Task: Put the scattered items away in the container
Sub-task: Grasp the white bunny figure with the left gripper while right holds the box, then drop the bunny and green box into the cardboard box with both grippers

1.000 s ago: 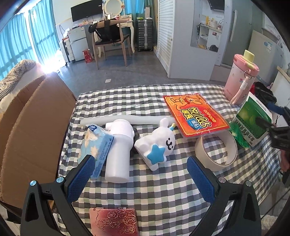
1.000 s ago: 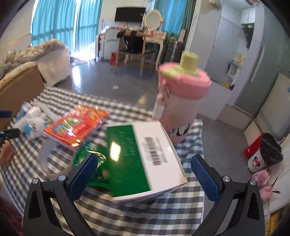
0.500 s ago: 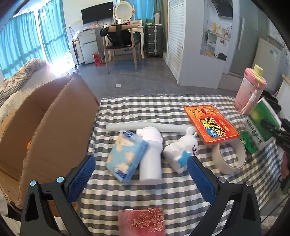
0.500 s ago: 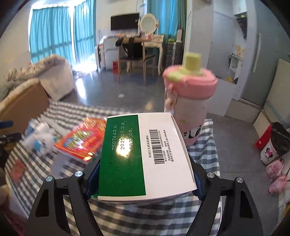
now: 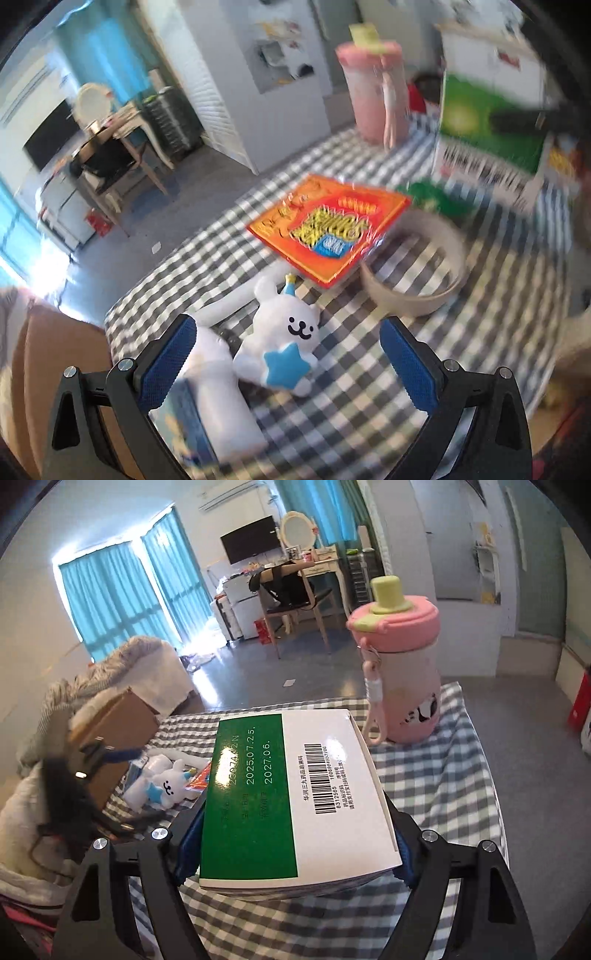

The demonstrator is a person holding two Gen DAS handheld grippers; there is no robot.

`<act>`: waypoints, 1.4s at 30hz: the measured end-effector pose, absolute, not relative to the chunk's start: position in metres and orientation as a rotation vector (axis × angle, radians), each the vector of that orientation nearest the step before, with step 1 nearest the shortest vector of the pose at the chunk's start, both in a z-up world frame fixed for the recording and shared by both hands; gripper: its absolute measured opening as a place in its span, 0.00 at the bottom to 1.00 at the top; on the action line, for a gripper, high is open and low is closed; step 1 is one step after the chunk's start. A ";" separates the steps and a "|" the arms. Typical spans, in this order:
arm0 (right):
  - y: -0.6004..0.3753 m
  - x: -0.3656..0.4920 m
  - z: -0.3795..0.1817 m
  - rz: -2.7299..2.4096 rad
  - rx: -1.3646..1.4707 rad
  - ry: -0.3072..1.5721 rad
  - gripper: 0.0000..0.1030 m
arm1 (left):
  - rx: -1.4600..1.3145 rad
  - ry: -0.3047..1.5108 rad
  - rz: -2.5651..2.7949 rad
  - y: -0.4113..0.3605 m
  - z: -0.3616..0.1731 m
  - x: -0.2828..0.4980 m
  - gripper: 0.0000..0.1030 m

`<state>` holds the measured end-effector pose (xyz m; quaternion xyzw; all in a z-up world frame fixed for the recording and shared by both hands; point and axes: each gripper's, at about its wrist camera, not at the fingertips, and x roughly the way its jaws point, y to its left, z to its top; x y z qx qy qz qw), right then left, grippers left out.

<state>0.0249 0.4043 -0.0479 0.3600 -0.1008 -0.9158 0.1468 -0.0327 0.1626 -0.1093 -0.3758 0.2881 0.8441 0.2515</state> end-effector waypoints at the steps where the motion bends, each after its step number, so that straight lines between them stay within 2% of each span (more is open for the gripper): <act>1: 0.407 0.027 -0.048 -2.634 1.035 -0.302 0.77 | -1.036 0.801 2.284 0.165 -0.115 -0.036 0.99; 2: 0.408 0.028 -0.047 -2.639 1.034 -0.310 0.77 | -1.048 0.808 2.275 0.166 -0.119 -0.040 0.99; 3: 0.410 0.029 -0.047 -2.641 1.034 -0.322 0.77 | -1.064 0.810 2.263 0.167 -0.125 -0.044 0.90; 4: 0.411 0.029 -0.046 -2.635 1.036 -0.334 0.77 | -1.078 0.811 2.255 0.168 -0.128 -0.047 0.68; 6: 0.413 0.028 -0.045 -2.636 1.042 -0.344 0.77 | -1.120 0.780 2.241 0.168 -0.134 -0.054 0.50; 14: 0.400 0.028 -0.038 -2.679 1.067 -0.242 0.77 | -1.213 0.674 2.271 0.158 -0.122 -0.052 0.45; 19: 0.373 0.030 -0.028 -2.741 1.088 -0.068 0.77 | -1.198 0.507 2.398 0.141 -0.073 -0.035 0.45; 26: 0.318 0.032 -0.006 -2.684 1.026 0.033 0.77 | -1.093 0.347 2.682 0.078 0.001 -0.012 0.45; 35: 0.181 0.018 0.047 -2.505 0.776 0.196 0.77 | -0.971 0.273 2.979 -0.030 0.055 0.017 0.45; 42: 0.048 0.000 0.066 -2.381 0.677 0.285 0.77 | -1.015 0.160 3.144 -0.125 0.056 0.031 0.46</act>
